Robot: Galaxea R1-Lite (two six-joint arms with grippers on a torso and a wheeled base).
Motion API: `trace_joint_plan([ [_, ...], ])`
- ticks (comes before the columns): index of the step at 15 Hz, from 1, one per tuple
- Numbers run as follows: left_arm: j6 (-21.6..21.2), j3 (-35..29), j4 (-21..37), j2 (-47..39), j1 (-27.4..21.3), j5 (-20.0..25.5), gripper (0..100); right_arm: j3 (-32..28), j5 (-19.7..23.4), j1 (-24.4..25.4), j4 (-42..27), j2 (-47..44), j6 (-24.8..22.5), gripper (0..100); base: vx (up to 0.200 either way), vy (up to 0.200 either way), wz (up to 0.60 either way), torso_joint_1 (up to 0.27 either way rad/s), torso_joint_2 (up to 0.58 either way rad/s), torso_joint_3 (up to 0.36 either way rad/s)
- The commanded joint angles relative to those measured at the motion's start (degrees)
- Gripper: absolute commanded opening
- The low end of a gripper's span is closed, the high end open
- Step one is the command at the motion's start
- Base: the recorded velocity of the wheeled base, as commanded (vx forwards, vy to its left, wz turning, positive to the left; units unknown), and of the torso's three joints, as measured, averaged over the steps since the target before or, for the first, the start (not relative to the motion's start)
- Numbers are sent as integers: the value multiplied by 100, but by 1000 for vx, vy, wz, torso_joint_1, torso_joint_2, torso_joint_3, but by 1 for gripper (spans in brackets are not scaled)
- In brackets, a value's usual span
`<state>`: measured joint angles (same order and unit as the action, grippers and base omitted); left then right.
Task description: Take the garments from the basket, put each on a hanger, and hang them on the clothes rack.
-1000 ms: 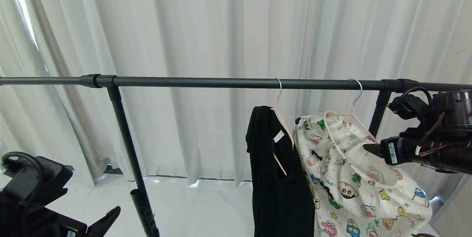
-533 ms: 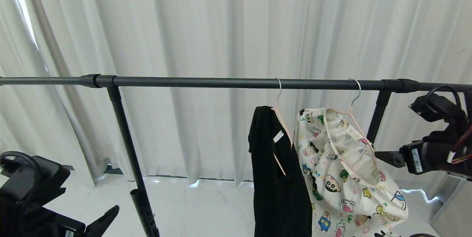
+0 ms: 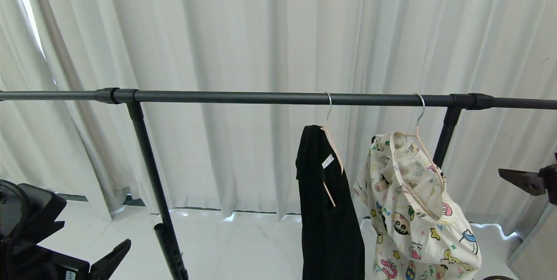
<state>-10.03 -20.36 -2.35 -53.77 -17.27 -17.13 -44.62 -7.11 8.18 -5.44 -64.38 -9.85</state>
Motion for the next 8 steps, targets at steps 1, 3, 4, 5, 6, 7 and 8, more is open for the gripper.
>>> trace_joint_plan([
  [1, 1, 50, -2, 95, 110, -1, 100, 146, -36, -106, 69, 75, -184, 100, -200, 0, 0, 12, 7, -2],
  [3, 1, 129, -2, 174, 207, -1, 100, 322, -36, -106, 333, 31, -193, 100, -200, 0, 0, 5, 2, -2],
  [4, 1, 155, -2, 183, 242, 8, 100, 436, -45, -124, 500, 22, -202, 100, -200, 0, 0, -7, -2, 2],
  [5, 1, 155, -2, 183, 251, 8, 100, 533, -54, -168, 640, 22, -210, 100, -200, 0, 0, -7, 2, 12],
  [6, 1, 155, -2, 174, 251, 8, 100, 595, -54, -194, 746, 22, -228, 100, -200, 0, 0, 2, 2, 2],
  [7, 1, 155, -2, 165, 260, 8, 100, 612, -54, -212, 781, 22, -289, 100, -200, 0, 0, -2, 2, 2],
  [8, 1, 155, -2, 157, 260, 8, 100, 612, -54, -238, 781, 13, -316, 100, -200, 0, 0, 7, 2, 2],
])
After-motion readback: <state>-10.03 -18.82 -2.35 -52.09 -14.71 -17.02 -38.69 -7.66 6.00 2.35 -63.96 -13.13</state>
